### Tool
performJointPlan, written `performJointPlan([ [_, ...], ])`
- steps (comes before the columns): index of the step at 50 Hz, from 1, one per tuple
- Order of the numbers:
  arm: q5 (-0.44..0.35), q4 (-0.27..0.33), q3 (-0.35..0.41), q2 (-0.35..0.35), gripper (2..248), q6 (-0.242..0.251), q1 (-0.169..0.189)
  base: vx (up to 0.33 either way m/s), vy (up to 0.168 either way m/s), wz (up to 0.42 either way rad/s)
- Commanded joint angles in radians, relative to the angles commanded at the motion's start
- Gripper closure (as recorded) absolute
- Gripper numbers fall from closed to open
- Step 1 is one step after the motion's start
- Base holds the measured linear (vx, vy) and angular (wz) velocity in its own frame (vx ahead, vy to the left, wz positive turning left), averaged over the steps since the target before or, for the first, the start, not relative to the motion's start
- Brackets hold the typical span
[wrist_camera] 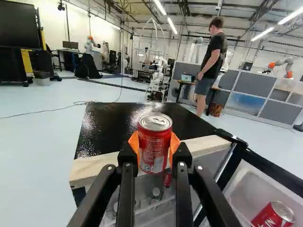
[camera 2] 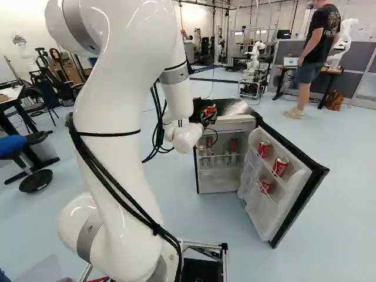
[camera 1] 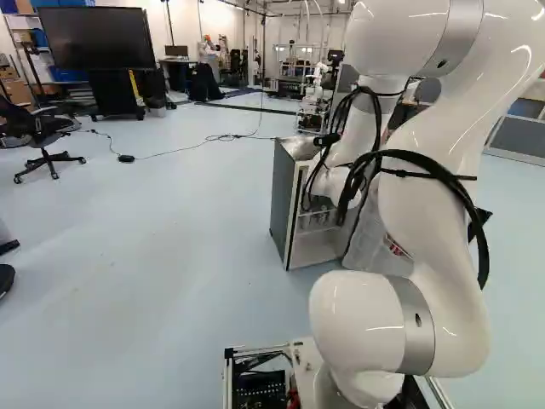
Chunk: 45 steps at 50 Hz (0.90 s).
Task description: Grab a drink from the fridge
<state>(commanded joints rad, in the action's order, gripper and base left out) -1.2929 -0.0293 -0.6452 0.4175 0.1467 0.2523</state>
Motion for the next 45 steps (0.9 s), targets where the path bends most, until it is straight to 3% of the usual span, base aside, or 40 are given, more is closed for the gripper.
performJointPlan([
  [45,0.020,-0.011,-0.149,0.113,166,0.000,-0.055,0.000,0.000,0.000],
])
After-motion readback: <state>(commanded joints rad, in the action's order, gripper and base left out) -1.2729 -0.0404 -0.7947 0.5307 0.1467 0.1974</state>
